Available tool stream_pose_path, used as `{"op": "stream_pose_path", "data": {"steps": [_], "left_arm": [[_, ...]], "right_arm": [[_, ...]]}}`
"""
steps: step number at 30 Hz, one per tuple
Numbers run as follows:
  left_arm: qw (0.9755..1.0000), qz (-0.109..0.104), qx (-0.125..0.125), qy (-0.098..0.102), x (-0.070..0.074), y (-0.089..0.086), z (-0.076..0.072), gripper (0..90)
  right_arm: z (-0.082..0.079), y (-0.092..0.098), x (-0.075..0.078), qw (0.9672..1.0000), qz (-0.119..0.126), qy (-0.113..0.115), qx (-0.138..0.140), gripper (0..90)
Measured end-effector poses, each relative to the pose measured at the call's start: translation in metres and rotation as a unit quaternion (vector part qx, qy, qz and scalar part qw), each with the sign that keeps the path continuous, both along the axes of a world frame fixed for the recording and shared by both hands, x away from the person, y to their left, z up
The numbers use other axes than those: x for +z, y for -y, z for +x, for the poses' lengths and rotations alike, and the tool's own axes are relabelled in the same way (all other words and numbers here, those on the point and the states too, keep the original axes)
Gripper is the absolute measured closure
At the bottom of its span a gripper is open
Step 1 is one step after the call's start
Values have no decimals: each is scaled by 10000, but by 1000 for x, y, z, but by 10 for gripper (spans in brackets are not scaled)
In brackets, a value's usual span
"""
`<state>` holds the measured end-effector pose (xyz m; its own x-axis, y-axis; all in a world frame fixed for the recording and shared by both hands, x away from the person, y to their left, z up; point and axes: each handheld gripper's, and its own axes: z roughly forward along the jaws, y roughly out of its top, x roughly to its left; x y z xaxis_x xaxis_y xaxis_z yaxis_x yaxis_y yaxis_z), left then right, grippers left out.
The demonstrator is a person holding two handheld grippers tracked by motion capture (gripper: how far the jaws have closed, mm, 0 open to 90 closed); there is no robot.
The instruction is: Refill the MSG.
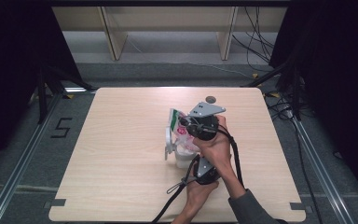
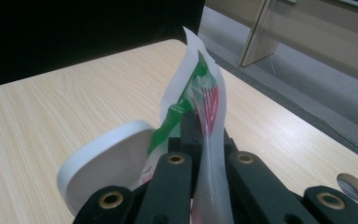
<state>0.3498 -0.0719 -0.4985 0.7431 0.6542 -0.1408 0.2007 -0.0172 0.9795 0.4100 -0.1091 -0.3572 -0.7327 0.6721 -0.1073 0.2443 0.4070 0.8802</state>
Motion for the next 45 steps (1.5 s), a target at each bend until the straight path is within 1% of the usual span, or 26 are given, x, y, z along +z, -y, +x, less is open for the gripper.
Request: {"op": "stream_pose_path", "data": {"steps": [1, 2, 4, 5, 6, 7, 9, 14, 15, 19, 22, 23, 24, 25, 26, 27, 28, 29, 30, 31, 32, 33, 35, 37, 40, 45], "left_arm": [[10000, -10, -15, 8, 0, 0, 0, 796], [9999, 122, -23, 35, 0, -2, 0, 796], [10000, 63, -25, 62, 1, -1, 0, 797], [10000, 58, -18, 57, 1, -1, 0, 797], [10000, 60, -26, 53, 1, -1, 0, 797], [10000, 62, -27, 53, 1, -1, 0, 797], [10000, 69, -18, 43, 1, -1, 0, 797], [10000, 59, -30, 50, 1, -1, 0, 797], [10000, 55, -35, 48, 1, -1, 0, 797], [9999, 75, -39, 58, 0, -1, 0, 797], [10000, 65, -38, 58, 0, -1, 0, 797], [10000, 64, -40, 48, 0, -1, 0, 797], [10000, 70, -42, 50, 0, -1, 0, 797], [10000, 70, -34, 60, 0, -1, 0, 797], [10000, 51, -39, 48, 0, -1, 0, 797], [10000, 57, -42, 49, 0, -1, 0, 797], [10000, 62, -41, 43, 0, -1, 0, 797], [10000, 58, -37, 31, 0, -1, 0, 797], [10000, 66, -42, 40, 0, -1, 0, 797], [10000, 50, -22, 32, 0, -1, 0, 797], [10000, 59, -24, 31, 0, -1, 0, 797], [10000, 50, -34, 40, 0, -1, 0, 797], [9999, 77, -40, 50, 0, -1, -1, 797], [9999, 75, -31, 63, 0, -1, 0, 797], [10000, 63, -38, 45, 0, -1, 0, 797], [10000, 58, -30, 51, 1, -1, 0, 797]], "right_arm": [[1, 0, -1, 10000, -17, -26, 12, 899], [0, 0, 0, 10000, 18, -83, -23, 899], [1, 2, 2, 9999, -56, 52, 118, 899], [-1, 2, 2, 10000, 47, 9, 20, 899], [-1, 2, 2, 10000, 56, 25, 31, 899], [2, 2, 2, 9999, 19, 111, 85, 899], [1, 3, 2, 10000, 16, 29, 75, 899], [1, 5, 3, 10000, -6, 27, 84, 899], [0, 4, 2, 10000, 67, -7, 55, 899], [2, 6, 3, 9999, 64, 15, 102, 899], [2, 6, 3, 9999, 52, 98, 75, 899], [2, 7, 4, 9999, 36, 56, 113, 899], [1, 7, 3, 9999, 90, -32, 69, 899], [2, 7, 3, 9999, 68, 10, 101, 899], [1, 6, 3, 9999, 100, -18, 66, 899], [2, 7, 3, 9999, 26, 56, 99, 899], [2, 7, 3, 10000, 16, 53, 77, 899], [2, 5, 2, 9999, 90, 25, 38, 899], [2, 5, 1, 10000, 68, 0, 58, 899], [3, 5, 2, 9999, 38, 96, 62, 899], [1, 4, 1, 9999, 106, 21, 26, 899], [1, 4, 2, 10000, 81, -22, 38, 899], [0, 4, 2, 9999, 124, -31, -13, 899], [2, 6, 3, 9999, 69, 12, 105, 899], [1, 5, 2, 10000, 77, 28, 38, 899], [1, 5, 2, 10000, 79, 14, 38, 899]]}}
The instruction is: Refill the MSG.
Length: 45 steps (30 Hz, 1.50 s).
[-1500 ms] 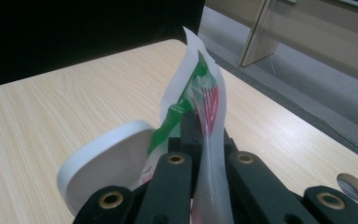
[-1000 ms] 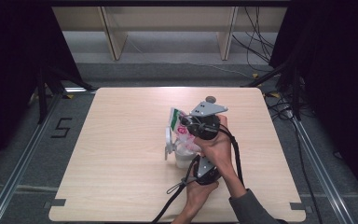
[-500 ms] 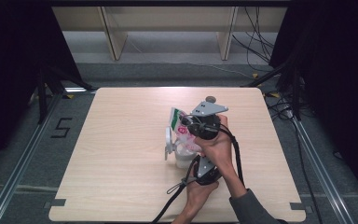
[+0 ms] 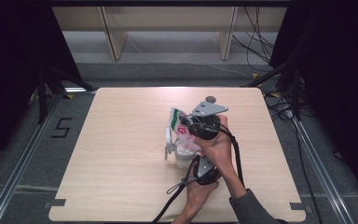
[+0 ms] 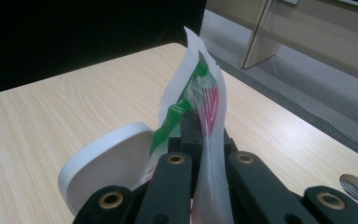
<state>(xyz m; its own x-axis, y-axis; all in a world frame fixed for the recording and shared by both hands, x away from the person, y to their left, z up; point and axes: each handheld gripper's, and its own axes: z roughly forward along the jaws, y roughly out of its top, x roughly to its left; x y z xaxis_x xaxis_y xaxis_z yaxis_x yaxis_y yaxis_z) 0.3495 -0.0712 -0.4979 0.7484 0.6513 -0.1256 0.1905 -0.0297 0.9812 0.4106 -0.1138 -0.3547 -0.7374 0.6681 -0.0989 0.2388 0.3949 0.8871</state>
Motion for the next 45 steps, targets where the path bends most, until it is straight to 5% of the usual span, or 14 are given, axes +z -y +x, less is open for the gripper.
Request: {"op": "stream_pose_path", "data": {"steps": [45], "left_arm": [[10000, -6, 11, -2, 0, -1, 0, 797]], "right_arm": [[0, -2, -1, 10000, -33, 38, 47, 898]]}}
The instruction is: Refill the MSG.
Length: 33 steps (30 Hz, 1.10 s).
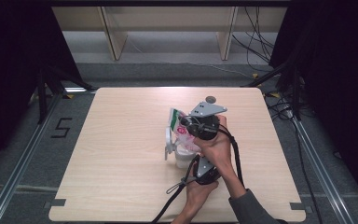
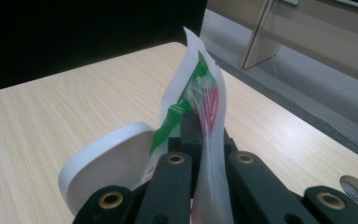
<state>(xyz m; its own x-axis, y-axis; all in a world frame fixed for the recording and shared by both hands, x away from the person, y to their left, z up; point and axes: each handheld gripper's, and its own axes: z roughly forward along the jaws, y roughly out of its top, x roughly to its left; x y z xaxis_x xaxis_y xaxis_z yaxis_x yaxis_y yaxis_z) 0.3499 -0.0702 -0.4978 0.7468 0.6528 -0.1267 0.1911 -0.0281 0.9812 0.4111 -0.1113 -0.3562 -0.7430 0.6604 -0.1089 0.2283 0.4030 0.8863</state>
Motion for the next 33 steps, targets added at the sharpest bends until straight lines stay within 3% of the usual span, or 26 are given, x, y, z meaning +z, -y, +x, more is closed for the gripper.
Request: {"op": "stream_pose_path", "data": {"steps": [10, 14, 16, 19, 20, 21, 27, 28, 29, 33], "left_arm": [[10000, -12, 4, 4, -1, 0, 0, 797], [10000, 88, 5, -5, -1, -1, 1, 797], [10000, 87, 14, 6, -1, 0, 0, 797], [10000, 83, 44, 1, -1, 0, 0, 797], [10000, 91, 38, 1, -1, 0, 0, 798], [9999, 99, 41, 4, -1, -1, 0, 797], [9999, 131, 58, -3, -1, -1, 0, 797], [9999, 159, 52, 7, -1, -1, 0, 797], [9998, 167, 51, 16, -1, -1, 0, 797], [9996, 257, 57, 46, -1, -3, 0, 797]], "right_arm": [[0, 2, 1, 10000, 29, 23, 15, 899], [0, 5, 3, 10000, 25, 55, 69, 900], [-2, 5, 3, 9999, 120, -63, -47, 900], [0, 7, 4, 9999, 82, 128, 24, 900], [-3, 7, 5, 9998, 159, -91, 26, 900], [-2, 8, 5, 9998, 189, 23, -19, 900], [-3, 13, 8, 9997, 204, -16, 108, 900], [-2, 13, 8, 9996, 232, 91, 119, 900], [-5, 13, 9, 9995, 308, -39, 24, 900], [-6, 18, 13, 9994, 327, 24, 126, 900]]}}
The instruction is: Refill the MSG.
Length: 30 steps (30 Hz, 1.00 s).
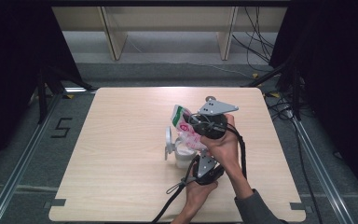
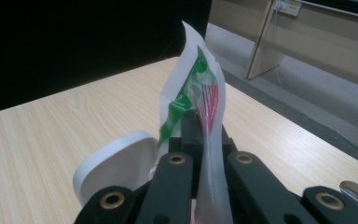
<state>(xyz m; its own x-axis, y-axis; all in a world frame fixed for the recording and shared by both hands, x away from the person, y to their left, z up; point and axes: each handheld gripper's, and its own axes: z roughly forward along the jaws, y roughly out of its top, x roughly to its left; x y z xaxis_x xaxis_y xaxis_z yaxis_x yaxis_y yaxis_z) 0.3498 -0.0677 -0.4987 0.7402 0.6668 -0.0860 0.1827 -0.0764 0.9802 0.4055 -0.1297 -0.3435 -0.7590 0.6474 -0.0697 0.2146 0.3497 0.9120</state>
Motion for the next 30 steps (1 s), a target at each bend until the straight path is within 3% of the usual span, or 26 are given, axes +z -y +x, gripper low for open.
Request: {"op": "stream_pose_path", "data": {"steps": [3, 4, 5, 7, 14, 15, 16, 17, 18, 19, 20, 21, 24, 26, 27, 30], "left_arm": [[10000, 1, 14, 6, 0, -1, 0, 797], [10000, -52, 23, 0, 0, 0, -1, 797], [9997, -235, 58, -20, 0, 2, -1, 797], [9998, -193, 37, -6, 0, 2, -1, 796], [9999, -161, 49, 11, -1, 4, -2, 796], [9999, -153, 43, 8, -1, 4, -2, 796], [9999, -147, 35, 3, -1, 4, -2, 796], [9999, -147, 35, -18, -1, 4, -3, 796], [9999, -146, 30, -19, -2, 4, -3, 796], [9999, -141, 30, -21, -2, 4, -3, 796], [9999, -137, 32, -23, -2, 4, -3, 796], [9999, -133, 41, -14, -2, 5, -3, 796], [9999, -119, 19, -25, -3, 6, -4, 796], [9999, -124, 14, -26, -3, 6, -4, 795], [9999, -101, 8, -9, -4, 6, -4, 796], [10000, -83, 29, -34, -4, 6, -4, 795]], "right_arm": [[-2, 4, 3, 10000, 42, 62, 32, 900], [-3, 5, 4, 9999, 107, 34, 51, 900], [-4, 6, 5, 9999, 101, 128, 9, 900], [-6, 9, 6, 9999, 170, 16, 17, 900], [-9, 19, 7, 9994, 343, 58, 41, 900], [-8, 21, 8, 9993, 323, 153, 145, 900], [-9, 22, 8, 9992, 350, 172, 61, 900], [-9, 24, 8, 9990, 348, 179, 203, 900], [-10, 25, 9, 9993, 288, 219, 129, 900], [-12, 26, 9, 9991, 387, 97, 136, 900], [-12, 28, 9, 9992, 291, 240, 148, 900], [-13, 28, 9, 9987, 442, 123, 213, 900], [-13, 34, 8, 9985, 433, 260, 228, 900], [-14, 36, 8, 9984, 492, 190, 226, 900], [-16, 37, 8, 9983, 553, 42, 202, 900], [-16, 41, 8, 9980, 541, 229, 254, 900]]}}
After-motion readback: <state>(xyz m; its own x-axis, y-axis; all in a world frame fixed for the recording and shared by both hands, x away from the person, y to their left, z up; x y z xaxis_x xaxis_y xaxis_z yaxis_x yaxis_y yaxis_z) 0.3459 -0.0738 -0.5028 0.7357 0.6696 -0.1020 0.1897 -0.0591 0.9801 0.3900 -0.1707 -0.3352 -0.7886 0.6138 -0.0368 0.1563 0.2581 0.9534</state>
